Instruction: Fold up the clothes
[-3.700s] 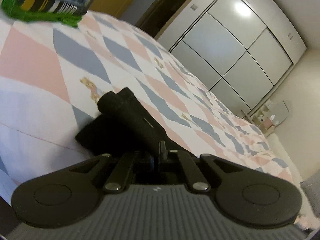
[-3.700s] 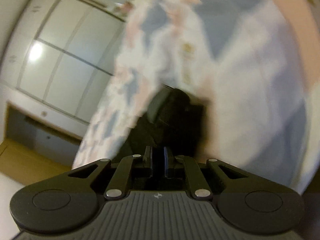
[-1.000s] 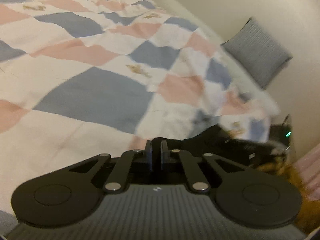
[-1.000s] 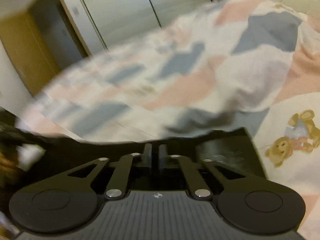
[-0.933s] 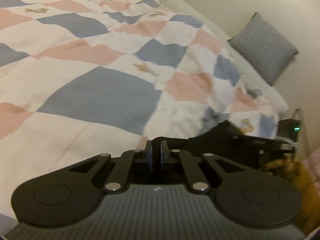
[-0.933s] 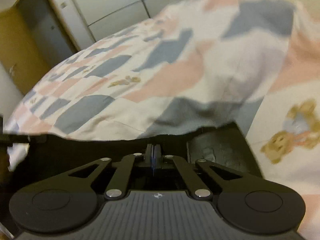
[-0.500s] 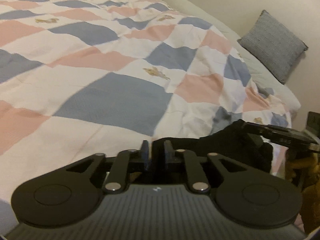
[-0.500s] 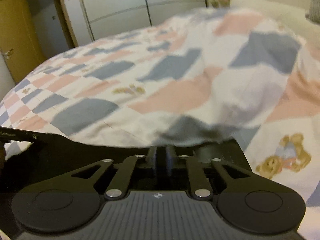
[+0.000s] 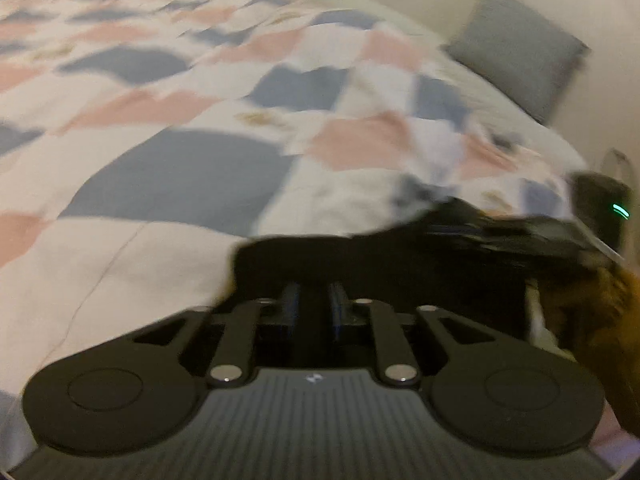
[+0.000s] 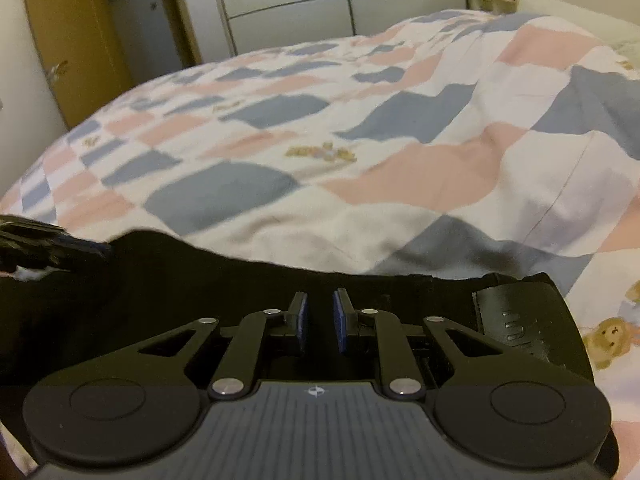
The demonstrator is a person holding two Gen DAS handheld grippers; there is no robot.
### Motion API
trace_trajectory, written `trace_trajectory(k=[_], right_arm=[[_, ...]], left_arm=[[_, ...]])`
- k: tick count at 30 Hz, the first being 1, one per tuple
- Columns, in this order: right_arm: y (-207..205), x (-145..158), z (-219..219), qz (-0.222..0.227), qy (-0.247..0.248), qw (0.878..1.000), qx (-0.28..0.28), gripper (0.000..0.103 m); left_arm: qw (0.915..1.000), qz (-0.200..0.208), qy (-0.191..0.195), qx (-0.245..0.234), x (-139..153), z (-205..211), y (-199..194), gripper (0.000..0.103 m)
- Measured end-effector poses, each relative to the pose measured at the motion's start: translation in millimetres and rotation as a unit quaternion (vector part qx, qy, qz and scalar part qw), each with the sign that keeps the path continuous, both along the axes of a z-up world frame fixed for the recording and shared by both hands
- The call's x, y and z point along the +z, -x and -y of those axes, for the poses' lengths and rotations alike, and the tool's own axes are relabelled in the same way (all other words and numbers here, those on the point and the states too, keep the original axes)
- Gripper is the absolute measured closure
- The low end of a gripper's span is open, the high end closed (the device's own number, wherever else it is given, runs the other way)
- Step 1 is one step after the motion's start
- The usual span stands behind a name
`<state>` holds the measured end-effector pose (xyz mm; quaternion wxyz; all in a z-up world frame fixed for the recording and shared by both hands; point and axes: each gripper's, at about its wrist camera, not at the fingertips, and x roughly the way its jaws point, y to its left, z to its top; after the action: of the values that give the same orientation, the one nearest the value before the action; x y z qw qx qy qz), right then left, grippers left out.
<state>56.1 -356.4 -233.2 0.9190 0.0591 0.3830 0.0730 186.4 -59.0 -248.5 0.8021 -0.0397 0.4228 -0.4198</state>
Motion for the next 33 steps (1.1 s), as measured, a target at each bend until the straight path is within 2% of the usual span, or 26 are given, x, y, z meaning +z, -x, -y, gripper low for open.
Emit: trace_trajectory(k=[1,3,6,8,9,10,12,14,15,16,18,22,24,26,30,33], right_arm=[[-0.5,-2.3,2.1,0.000,0.005,1.000,0.001,0.103],[-2.3,-6.8,9.2,0.001,0.015,1.000,-0.009,0.103],[1.2,-3.4,14.2,0.006,0.009,1.000,-0.011,0.103],[10.2,4.7,12.2,0.017,0.016,1.000,-0.002,0.094],[14.7,8.8,11.2,0.022,0.019,1.000,0.002,0.082],[20.3,12.2,11.4,0.027,0.019,0.999,0.007,0.076],[31.9,16.3,12.6,0.032,0.020,0.999,0.014,0.075],[40.2,12.6,13.6,0.025,0.037,0.999,0.010,0.069],[42.1,7.3,14.3,0.017,0.055,0.998,0.003,0.068],[44.4,6.8,14.3,0.016,0.058,0.998,-0.002,0.070],[49.3,10.2,13.7,0.021,0.053,0.998,-0.007,0.070],[60.8,18.8,11.3,0.032,0.040,0.999,-0.012,0.066],[76.0,26.5,7.4,0.041,0.027,0.999,0.001,0.063],[88.4,27.7,5.5,0.042,0.022,0.999,0.001,0.060],[101.9,5.0,12.7,0.010,0.027,0.999,-0.030,0.059],[110.1,4.8,18.7,0.008,0.001,0.998,-0.057,0.059]], left_arm=[[0.9996,-0.006,0.005,0.028,-6.4,-1.2,-9.8,0.100],[0.9977,0.002,-0.010,0.067,-8.5,1.7,-17.9,0.102],[0.9986,0.010,0.007,0.052,3.0,0.5,-9.8,0.103],[0.9985,0.007,0.035,0.041,11.8,-9.9,2.1,0.100],[0.9983,0.013,0.041,0.041,17.3,-15.3,9.9,0.099],[0.9981,0.021,0.044,0.037,22.4,-23.2,20.1,0.099],[0.9982,0.026,0.041,0.034,26.2,-34.3,38.2,0.098],[0.9987,0.029,0.018,0.038,21.4,-39.2,50.5,0.091],[0.9982,0.024,-0.007,0.054,13.1,-39.3,51.2,0.092],[0.9968,0.010,-0.027,0.074,4.2,-41.1,49.8,0.099],[0.9957,0.004,-0.017,0.091,6.1,-47.9,55.4,0.100],[0.9957,0.029,-0.001,0.088,28.4,-60.9,86.4,0.088],[0.9937,0.045,-0.012,0.101,35.2,-73.4,107.9,0.088],[0.9906,0.040,-0.014,0.130,33.0,-95.0,123.0,0.088],[0.9755,-0.007,-0.040,0.216,10.0,-134.0,139.5,0.089],[0.9711,0.010,-0.036,0.236,23.0,-150.9,163.9,0.086]])
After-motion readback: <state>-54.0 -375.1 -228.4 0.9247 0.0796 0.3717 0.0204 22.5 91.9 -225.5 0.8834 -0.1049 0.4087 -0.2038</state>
